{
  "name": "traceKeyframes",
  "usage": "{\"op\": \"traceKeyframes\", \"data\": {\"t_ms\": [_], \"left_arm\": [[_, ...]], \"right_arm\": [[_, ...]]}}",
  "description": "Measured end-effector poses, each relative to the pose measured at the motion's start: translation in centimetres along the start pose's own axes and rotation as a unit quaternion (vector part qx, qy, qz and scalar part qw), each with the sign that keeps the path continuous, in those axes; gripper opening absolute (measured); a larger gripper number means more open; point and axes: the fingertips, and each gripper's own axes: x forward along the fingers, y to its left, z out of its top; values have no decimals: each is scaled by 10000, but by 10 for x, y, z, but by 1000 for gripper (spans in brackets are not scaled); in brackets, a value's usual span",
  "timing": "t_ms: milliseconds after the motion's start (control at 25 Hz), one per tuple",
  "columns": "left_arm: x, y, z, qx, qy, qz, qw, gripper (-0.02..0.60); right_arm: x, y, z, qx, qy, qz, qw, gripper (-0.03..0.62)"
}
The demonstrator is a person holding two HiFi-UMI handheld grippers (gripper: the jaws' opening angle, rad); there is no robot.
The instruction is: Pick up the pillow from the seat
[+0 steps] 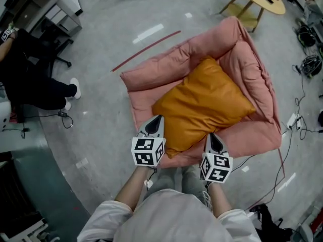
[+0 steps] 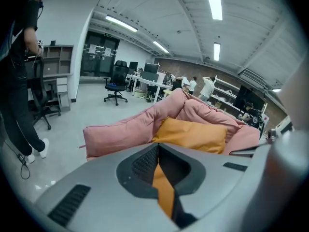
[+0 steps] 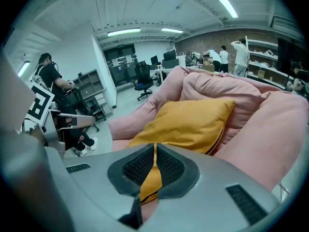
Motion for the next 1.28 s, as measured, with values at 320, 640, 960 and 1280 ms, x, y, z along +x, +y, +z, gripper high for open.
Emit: {"op": "traceKeyframes", "data": {"t_ms": [320, 640, 960, 1280], "left_arm": [[54, -2, -18, 86, 262, -286, 9992, 91], [112, 5, -42, 230, 757, -688, 9945, 167], [178, 19, -70, 225, 1202, -842, 9889, 282], [243, 28, -90, 316, 1674, -1185, 9782, 359]], "right_arm": [[37, -9, -21, 26, 346, 111, 9993, 35], [68, -15, -37, 178, 674, -55, 9976, 144], [108, -19, -51, 34, 954, -201, 9952, 264], [143, -33, -57, 292, 1271, -271, 9911, 267]]}}
